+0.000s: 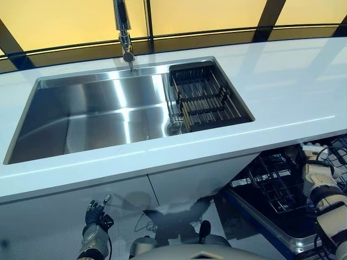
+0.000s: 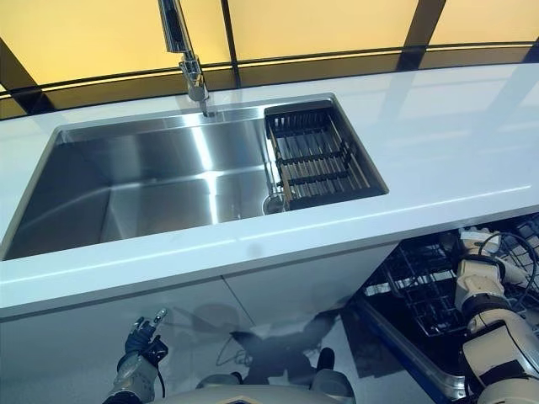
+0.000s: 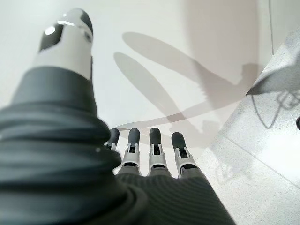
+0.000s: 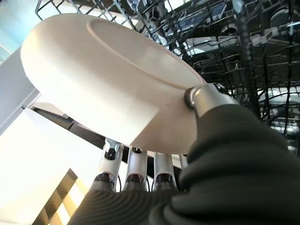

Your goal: Take plates into dishwasher

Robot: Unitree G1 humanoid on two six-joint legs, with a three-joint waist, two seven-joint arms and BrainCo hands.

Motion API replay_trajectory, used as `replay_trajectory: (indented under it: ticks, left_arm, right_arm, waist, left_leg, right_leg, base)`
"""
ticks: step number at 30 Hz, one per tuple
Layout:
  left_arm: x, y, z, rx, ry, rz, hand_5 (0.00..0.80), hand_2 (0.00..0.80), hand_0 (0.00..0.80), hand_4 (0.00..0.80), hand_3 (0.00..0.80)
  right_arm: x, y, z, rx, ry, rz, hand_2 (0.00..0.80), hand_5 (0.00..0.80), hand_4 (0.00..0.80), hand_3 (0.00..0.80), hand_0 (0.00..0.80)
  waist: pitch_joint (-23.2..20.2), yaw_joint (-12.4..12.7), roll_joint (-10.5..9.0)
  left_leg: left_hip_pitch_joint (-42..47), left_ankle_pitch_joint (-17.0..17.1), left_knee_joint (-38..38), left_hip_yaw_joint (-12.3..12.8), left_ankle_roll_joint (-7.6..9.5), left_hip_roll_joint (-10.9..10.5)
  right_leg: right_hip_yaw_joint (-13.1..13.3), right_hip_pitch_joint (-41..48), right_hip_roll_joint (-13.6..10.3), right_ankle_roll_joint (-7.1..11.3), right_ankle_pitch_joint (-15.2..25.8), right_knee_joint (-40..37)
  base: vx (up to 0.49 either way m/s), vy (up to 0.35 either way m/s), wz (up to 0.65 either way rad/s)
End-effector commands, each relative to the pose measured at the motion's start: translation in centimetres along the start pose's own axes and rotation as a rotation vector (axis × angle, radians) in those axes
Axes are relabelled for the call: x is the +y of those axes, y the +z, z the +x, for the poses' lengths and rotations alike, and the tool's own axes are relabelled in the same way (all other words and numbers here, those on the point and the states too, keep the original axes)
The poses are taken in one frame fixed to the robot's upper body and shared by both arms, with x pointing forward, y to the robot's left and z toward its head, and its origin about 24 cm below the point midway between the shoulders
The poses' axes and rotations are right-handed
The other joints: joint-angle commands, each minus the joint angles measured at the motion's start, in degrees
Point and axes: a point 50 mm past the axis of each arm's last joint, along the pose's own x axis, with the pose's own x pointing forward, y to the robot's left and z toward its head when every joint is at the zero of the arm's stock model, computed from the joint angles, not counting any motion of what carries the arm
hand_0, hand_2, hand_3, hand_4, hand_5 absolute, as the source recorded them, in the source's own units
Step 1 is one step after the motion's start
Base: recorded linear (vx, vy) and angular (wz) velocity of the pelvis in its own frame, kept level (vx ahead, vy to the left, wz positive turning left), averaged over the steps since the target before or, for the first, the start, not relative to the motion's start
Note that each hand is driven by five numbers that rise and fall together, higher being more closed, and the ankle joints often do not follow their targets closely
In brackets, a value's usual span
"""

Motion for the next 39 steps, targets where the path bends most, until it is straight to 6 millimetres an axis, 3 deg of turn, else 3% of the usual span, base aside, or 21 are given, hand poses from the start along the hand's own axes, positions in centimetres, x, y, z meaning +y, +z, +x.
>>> replay_trajectory:
  ticks: [1, 10, 11, 12, 30, 39]
  left_arm:
    - [-1.5, 4.0, 1.1, -0.141, -0.048, -0.008, 0.0, 0.0, 0.0, 0.0, 0.0]
    - [-1.7, 4.4, 1.2, -0.154, -0.059, -0.009, 0.0, 0.0, 0.0, 0.0, 0.0]
    - [-1.8, 4.5, 1.2, -0.156, -0.06, -0.009, 0.0, 0.0, 0.0, 0.0, 0.0]
    - [-1.9, 4.5, 1.2, -0.157, -0.062, -0.008, 0.0, 0.0, 0.0, 0.0, 0.0]
    - [-2.0, 4.8, 1.3, -0.163, -0.059, -0.004, 0.0, 0.0, 0.0, 0.0, 0.0]
    - [-1.1, 4.9, 1.4, -0.161, -0.025, -0.032, 0.0, 0.0, 0.0, 0.0, 0.0]
  right_arm:
    - [-4.5, 1.3, 1.5, -0.028, -0.044, -0.045, 0.8, 0.8, 0.8, 0.8, 0.8]
    - [-3.4, 2.9, 1.3, -0.085, 0.086, 0.033, 0.8, 0.8, 0.8, 0.8, 0.8]
    - [-3.3, 3.0, 1.3, -0.085, 0.102, 0.057, 0.64, 0.64, 0.64, 0.64, 0.64]
    - [-3.5, 3.1, 1.4, -0.087, 0.097, 0.054, 0.0, 0.0, 0.0, 0.0, 0.0]
    - [-2.8, 2.2, 1.4, -0.047, 0.215, 0.115, 0.0, 0.0, 0.0, 0.0, 0.0]
    - [-4.1, -0.2, 1.7, -0.038, 0.191, 0.382, 0.0, 0.0, 0.0, 0.0, 0.0]
  waist:
    - [-0.48, 1.5, -3.13]
    - [-0.55, 1.68, -3.19]
    - [-0.57, 1.71, -3.22]
    - [-0.57, 1.71, -3.26]
    - [-0.61, 1.51, -3.72]
    - [-0.63, -0.42, -4.37]
  left_leg:
    - [-2.08, -1.51, 2.06, -1.13, 4.34, -2.09]
    - [-1.54, -1.52, 1.88, -1.0, 4.23, -1.9]
    - [-1.53, -1.49, 1.89, -1.01, 4.2, -1.89]
    - [-1.52, -1.47, 1.9, -0.97, 4.2, -1.91]
    - [-1.04, -1.55, 1.97, -0.85, 4.14, -1.76]
    - [-0.68, -1.66, 1.59, -0.09, 4.13, -1.67]
  right_leg:
    - [0.1, 1.73, -5.17, 4.99, -2.5, 0.71]
    - [-0.06, 1.97, -5.28, 4.82, -2.62, 0.85]
    - [-0.04, 1.99, -5.27, 4.78, -2.62, 0.84]
    - [0.0, 2.03, -5.23, 4.74, -2.61, 0.85]
    - [0.59, 2.16, -5.0, 4.58, -2.58, 0.94]
    - [2.09, 1.95, -4.3, 4.37, -2.74, 0.99]
  base:
    - [0.0, 0.0, 0.0]
    - [0.001, 0.002, 0.01]
    - [0.0, 0.0, 0.0]
    - [0.0, 0.0, 0.0]
    - [0.0, 0.0, 0.0]
    - [0.0, 0.002, 0.0]
